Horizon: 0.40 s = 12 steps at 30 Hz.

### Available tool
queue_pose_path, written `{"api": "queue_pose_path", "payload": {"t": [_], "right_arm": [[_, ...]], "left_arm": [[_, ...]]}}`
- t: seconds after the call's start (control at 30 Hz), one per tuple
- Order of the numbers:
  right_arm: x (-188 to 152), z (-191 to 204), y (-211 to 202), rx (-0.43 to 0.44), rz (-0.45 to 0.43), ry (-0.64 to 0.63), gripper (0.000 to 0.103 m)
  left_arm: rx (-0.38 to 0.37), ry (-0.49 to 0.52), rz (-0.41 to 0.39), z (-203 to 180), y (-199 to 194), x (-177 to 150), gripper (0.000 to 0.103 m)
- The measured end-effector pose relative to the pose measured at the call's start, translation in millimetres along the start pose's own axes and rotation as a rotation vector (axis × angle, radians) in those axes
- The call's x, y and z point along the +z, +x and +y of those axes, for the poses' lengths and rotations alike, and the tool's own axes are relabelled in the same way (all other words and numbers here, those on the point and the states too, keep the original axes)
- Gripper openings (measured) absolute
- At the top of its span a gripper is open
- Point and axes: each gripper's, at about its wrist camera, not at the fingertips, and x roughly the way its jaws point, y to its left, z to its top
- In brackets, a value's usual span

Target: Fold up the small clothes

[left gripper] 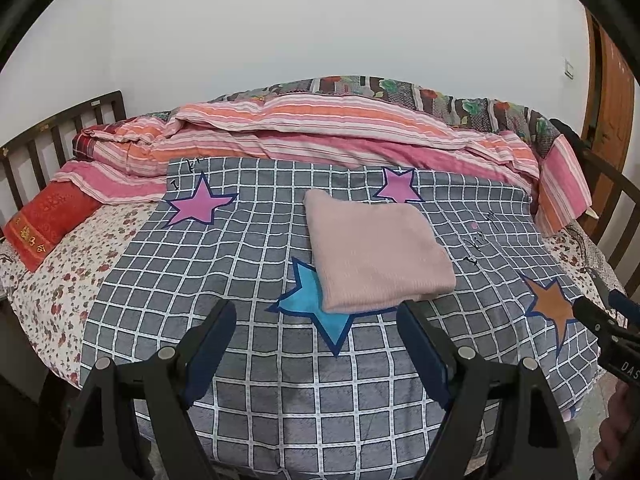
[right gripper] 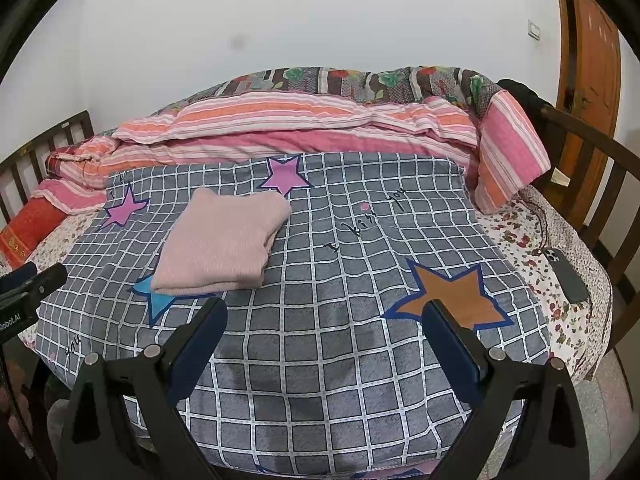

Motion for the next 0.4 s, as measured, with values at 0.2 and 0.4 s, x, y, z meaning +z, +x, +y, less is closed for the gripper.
{"api": "queue_pose_path", "payload": {"t": [0.2,0.4], "right_arm": [[0.4,1.6,2.6,0.006,0.002,-0.007,0.096],[4.7,-0.3,8.5,0.023,-0.014,-0.004,0.096]], "left_arm": [[0.000,0.000,-0.001,0.8,0.7,0.7,0.082],[-0.005,-0.003,-0.006,0.7,7.4,5.8,0.082]]}}
